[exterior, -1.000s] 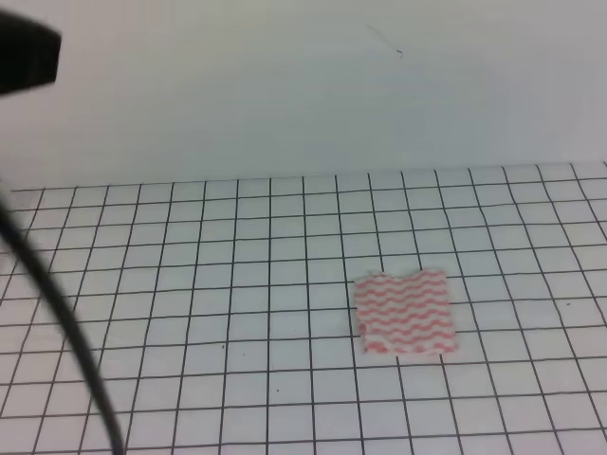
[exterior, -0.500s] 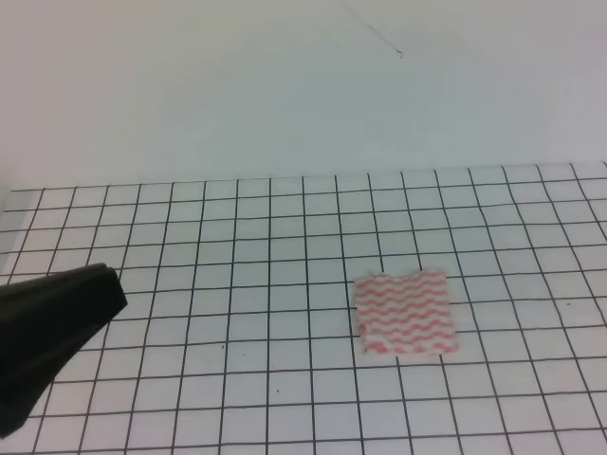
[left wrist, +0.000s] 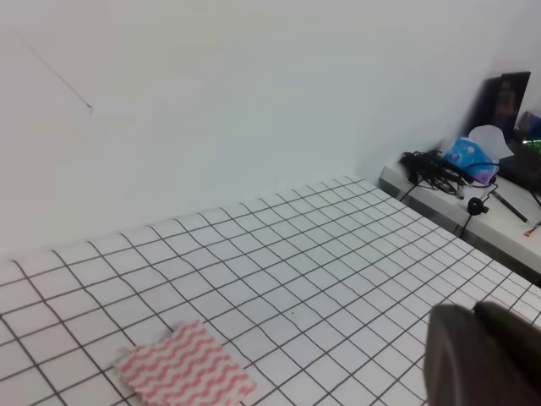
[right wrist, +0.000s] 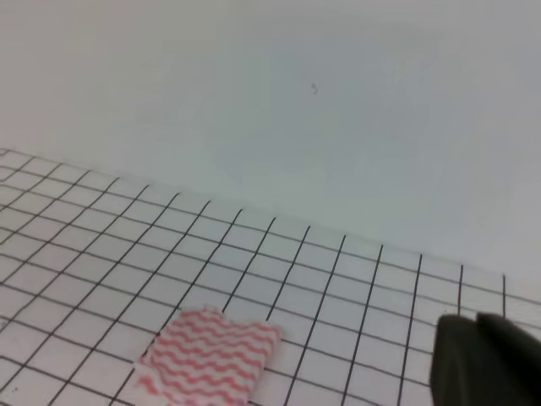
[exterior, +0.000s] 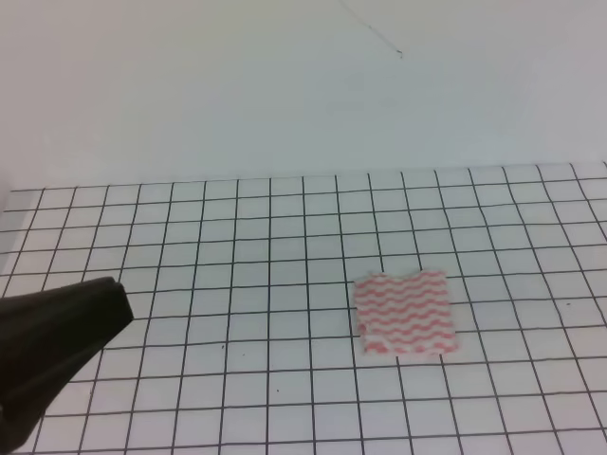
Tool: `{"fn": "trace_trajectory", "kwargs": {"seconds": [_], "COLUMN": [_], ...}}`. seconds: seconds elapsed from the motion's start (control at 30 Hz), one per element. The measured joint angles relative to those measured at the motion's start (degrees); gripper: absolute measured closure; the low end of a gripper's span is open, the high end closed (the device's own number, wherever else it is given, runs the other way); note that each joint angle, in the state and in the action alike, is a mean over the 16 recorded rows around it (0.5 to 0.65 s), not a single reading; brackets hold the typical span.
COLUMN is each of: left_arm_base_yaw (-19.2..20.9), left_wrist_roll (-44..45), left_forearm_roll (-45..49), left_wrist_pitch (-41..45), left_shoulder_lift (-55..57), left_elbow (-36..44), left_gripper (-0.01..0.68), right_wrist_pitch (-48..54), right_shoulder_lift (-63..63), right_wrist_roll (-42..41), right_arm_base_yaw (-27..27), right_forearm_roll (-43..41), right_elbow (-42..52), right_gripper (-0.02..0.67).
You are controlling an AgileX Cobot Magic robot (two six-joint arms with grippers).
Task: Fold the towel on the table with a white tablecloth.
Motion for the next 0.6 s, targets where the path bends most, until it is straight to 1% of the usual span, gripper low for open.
{"fn": "trace_trajectory", "kwargs": {"seconds": [0.17,0.3,0.37,0.47,0.6], "left_arm_base_yaw": [0.03,0.28,0.72,1.86,3.86], "left_wrist_roll": [0.97,-2.01,-5.46,-13.12,-26.11], "left_forearm_roll": [3.18,11.82,17.86,28.42,43.79], "left_wrist_pitch": [-3.49,-6.48,-8.29,-11.26,-14.55], "left_shoulder_lift": [-0.6,-2.21,-3.52,-6.31,-11.3], "left_elbow": [0.04,0.52,1.37,3.73,9.32], "left_gripper": [0.674,0.674,0.674,0.674,0.674], "right_wrist_pitch": [1.37,1.81,1.87,1.9,1.91], "right_shoulder_lift": [0.0,0.0,0.0,0.0,0.0], "right_wrist_roll": [0.0,0.01,0.01,0.01,0.02], "right_arm_base_yaw": [0.0,0.0,0.0,0.0,0.0], "right_forearm_roll": [0.02,0.02,0.03,0.04,0.03], "right_elbow": [0.12,0.13,0.12,0.11,0.11], "right_gripper": [0.65,0.65,0.65,0.65,0.65]}}
